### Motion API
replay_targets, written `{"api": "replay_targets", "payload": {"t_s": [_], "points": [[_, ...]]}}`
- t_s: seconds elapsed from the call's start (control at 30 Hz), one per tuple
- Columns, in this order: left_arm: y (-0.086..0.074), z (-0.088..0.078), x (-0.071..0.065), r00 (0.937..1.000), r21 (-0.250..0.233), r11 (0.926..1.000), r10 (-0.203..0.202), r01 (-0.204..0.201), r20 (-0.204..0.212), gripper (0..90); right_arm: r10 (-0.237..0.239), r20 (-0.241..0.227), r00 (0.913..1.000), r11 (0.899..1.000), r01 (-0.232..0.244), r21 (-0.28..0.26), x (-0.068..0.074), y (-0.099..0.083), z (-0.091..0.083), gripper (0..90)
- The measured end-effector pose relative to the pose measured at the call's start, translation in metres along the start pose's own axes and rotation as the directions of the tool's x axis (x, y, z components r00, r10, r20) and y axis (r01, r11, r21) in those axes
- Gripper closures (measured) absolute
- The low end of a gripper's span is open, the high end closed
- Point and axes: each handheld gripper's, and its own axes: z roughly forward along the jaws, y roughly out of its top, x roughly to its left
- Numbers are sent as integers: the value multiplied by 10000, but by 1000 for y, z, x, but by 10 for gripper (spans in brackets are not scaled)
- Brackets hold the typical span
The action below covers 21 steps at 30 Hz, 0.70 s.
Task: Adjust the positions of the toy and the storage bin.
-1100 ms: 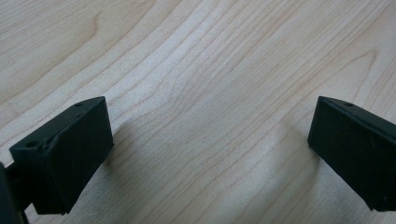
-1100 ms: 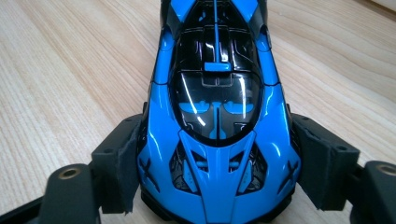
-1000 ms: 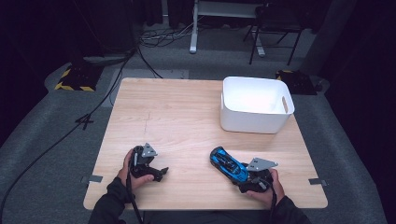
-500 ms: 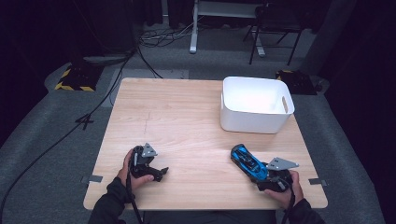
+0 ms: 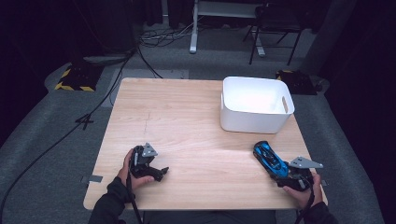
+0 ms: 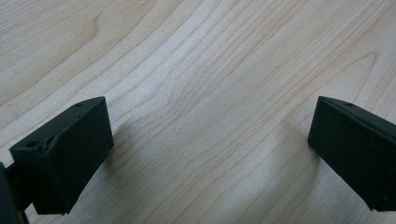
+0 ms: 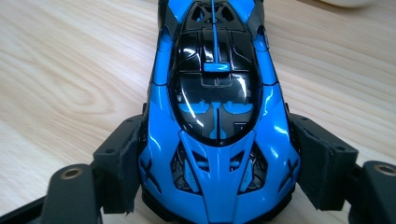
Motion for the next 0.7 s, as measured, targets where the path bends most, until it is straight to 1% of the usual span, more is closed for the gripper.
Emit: {"api": "replay_targets", "payload": {"t_s": [0.03,0.07,0.1,0.13,0.17,0.2,0.23,0.3,0.33,0.37,0.4,0.43,0.47,0.5,0.53,0.57,0.63,0.7], "points": [[0,0,0,10000,2,10000,37,-37,-76,3,178,-12,9998,9998,-178,-12,-4,-2,-1,264],[1,0,0,10000,35,10000,-36,36,33,4,250,11,9997,9997,-250,8,-8,-4,-3,264],[2,0,0,9999,25,9999,159,-159,-7,6,298,37,9995,9996,-298,27,-10,-5,-4,264],[2,1,0,9999,46,9999,123,-123,21,6,312,79,9995,9995,-312,7,-12,-7,-6,264],[4,2,0,9995,-2,9995,327,-327,-37,6,328,119,9994,9994,-329,77,-12,-8,-7,264],[4,2,-1,9994,-11,9994,357,-357,-16,6,314,131,9994,9995,-315,59,-14,-9,-8,264],[6,4,-2,9983,-62,9983,579,-579,-42,7,428,139,9990,9991,-429,52,-14,-9,-8,264],[8,4,-2,9978,-93,9978,656,-657,-79,55,406,187,9990,9991,-408,73,-16,-10,-10,264],[15,8,-1,9956,-272,9971,731,-716,587,173,450,277,9986,9989,-452,88,-18,-13,-12,264],[17,10,-2,9952,-275,9967,777,-761,591,205,522,302,9982,9986,-525,82,-19,-13,-13,263],[22,12,-2,9944,-220,9953,950,-941,453,195,560,315,9979,9984,-562,56,-20,-14,-14,264],[25,15,-4,9948,-298,9954,926,-914,425,170,670,315,9973,9977,-672,43,-21,-16,-15,264],[30,18,-5,9926,-343,9934,1110,-1094,498,164,603,343,9976,9982,-604,9,-22,-17,-15,263],[30,18,-5,9926,-343,9934,1110,-1094,498,183,669,335,9972,9978,-668,-38,-21,-17,-15,263],[42,21,-7,9886,-425,9919,1234,-1201,868,220,631,352,9974,9980,-629,-71,-22,-18,-15,263],[50,22,-9,9884,-565,9916,1214,-1166,911,224,625,342,9975,9980,-622,-94,-22,-18,-15,263],[64,23,-12,9872,-838,9890,1295,-1218,936,208,603,328,9976,9981,-599,-109,-22,-18,-15,263],[83,23,-15,9844,-1303,9814,1529,-1409,871,225,593,315,9977,9982,-590,-111,-23,-18,-15,263]]}}
